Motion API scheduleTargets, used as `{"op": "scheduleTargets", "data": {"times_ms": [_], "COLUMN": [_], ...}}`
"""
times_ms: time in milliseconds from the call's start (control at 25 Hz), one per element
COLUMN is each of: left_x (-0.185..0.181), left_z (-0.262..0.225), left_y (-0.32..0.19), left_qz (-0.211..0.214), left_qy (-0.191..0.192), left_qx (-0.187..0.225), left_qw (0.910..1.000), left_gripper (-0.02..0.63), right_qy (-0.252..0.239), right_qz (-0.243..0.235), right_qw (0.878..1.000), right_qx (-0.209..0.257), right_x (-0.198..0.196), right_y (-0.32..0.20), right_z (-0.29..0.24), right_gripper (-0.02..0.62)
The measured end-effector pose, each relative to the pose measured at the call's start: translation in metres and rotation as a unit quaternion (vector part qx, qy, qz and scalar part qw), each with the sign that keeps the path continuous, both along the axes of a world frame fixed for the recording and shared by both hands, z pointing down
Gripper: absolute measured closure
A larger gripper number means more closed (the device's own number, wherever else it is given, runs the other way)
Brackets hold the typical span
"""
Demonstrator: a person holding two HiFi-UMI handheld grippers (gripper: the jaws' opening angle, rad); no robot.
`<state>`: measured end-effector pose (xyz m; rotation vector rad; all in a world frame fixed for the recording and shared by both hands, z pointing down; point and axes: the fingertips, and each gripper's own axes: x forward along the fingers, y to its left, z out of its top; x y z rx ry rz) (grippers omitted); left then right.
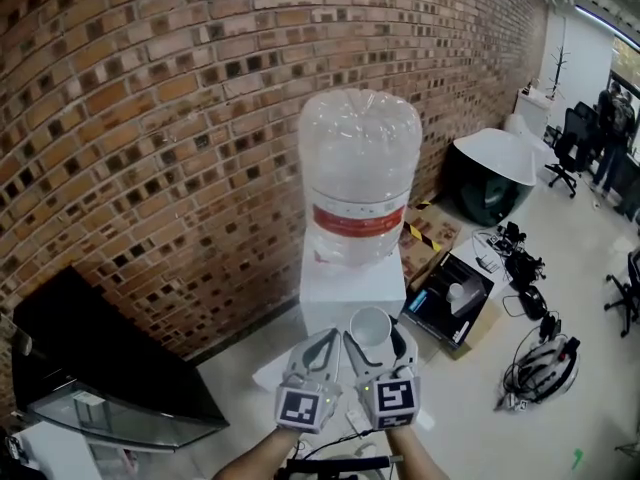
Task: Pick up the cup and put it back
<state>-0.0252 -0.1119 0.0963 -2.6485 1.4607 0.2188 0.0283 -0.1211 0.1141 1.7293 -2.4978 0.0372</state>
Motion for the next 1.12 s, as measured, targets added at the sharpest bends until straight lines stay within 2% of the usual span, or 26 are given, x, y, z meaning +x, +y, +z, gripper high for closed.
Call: {"op": "scheduleTargets", "data": {"times_ms": [160,480,680,800,1120], "left_x": [-0.002,-0.004,-0.004,-0.004,0.003], "left_z": [0.001,-0.004,-0.003,-0.001,0.022], "left_y": [0.000,0.005,0.006,0.007,-0.010], "left_qz": [0.002,-0.002,-0.008,-0.011,-0.017], "left_qy": [0.002,0.004,0.015,0.017,0.010], "left_qx": [-0.009,0.005,0.000,-0.003,0.002], "left_qw": [1.0000,1.0000,0.9999,0.9998,0.9998], "left_gripper": [0.615,0.615,0.615,0.615,0.615], "right_qy": [0.002,-0.003,0.008,-0.007,-0.013], "right_qz": [-0.001,-0.005,-0.007,-0.007,-0.011], "right_qw": [1.000,1.000,1.000,1.000,1.000], "right_qx": [0.000,0.002,-0.006,-0.007,-0.008], "right_x": [-0.003,-0.006,-0.003,-0.004,0.006], "right_y": [0.003,0.004,0.007,0.009,-0.008], "right_z": [-0.002,0.002,0.006,0.007,0.037], "right_gripper": [0.259,0.259,0.259,0.259,0.259]}}
